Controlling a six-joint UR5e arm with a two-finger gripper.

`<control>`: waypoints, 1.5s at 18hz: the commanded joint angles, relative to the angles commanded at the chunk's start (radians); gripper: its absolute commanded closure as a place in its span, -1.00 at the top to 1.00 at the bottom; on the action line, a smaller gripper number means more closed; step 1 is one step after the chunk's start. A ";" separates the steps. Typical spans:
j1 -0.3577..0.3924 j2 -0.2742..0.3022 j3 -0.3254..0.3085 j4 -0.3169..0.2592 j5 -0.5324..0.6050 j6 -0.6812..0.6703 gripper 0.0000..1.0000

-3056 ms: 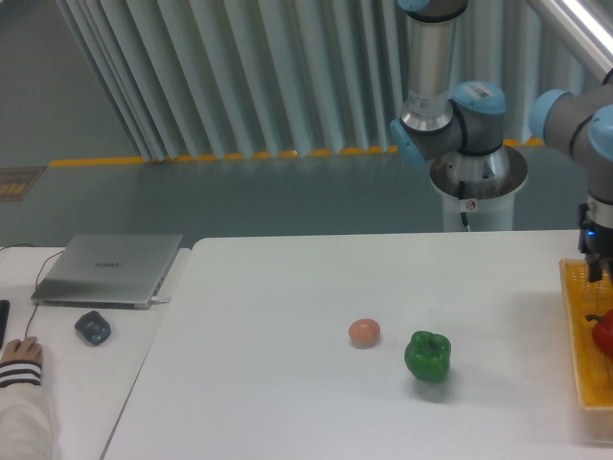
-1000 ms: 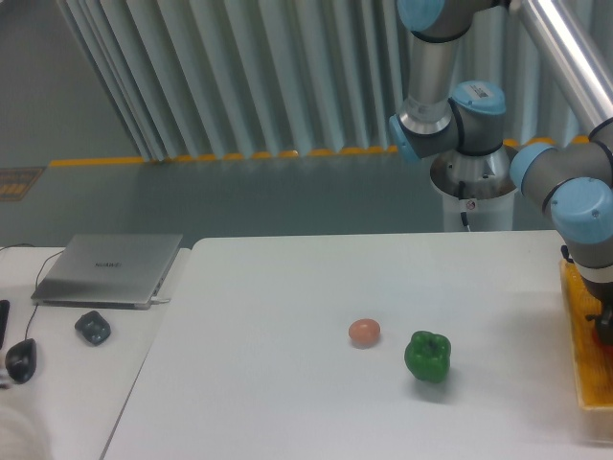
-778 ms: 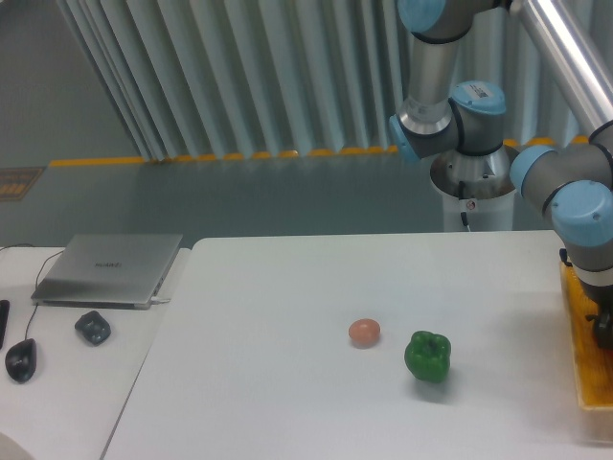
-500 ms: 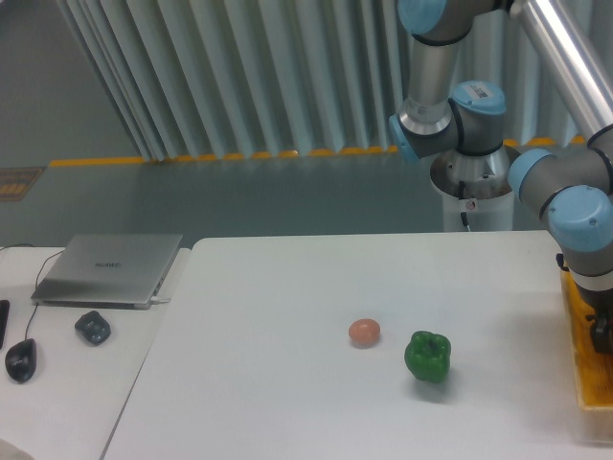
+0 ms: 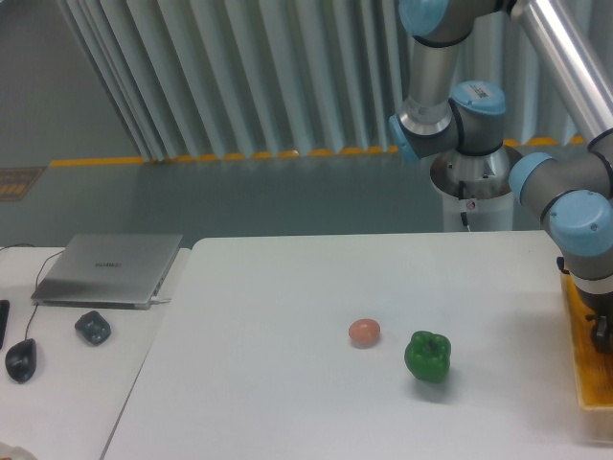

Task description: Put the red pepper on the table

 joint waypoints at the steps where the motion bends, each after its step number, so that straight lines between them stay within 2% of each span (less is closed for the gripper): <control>1: 0.000 0.002 0.000 -0.002 0.000 0.000 0.11; 2: 0.000 0.002 0.000 -0.003 0.002 -0.002 -0.04; 11: 0.005 0.023 0.018 -0.020 -0.003 -0.003 -0.16; 14: 0.009 0.037 0.040 -0.067 -0.015 -0.005 -0.16; 18: 0.066 0.066 0.049 -0.106 -0.181 -0.005 -0.15; 20: 0.069 0.071 0.067 -0.146 -0.201 -0.006 -0.15; 24: 0.087 0.074 0.093 -0.190 -0.264 -0.031 -0.16; 27: 0.109 0.072 0.132 -0.250 -0.402 -0.055 -0.16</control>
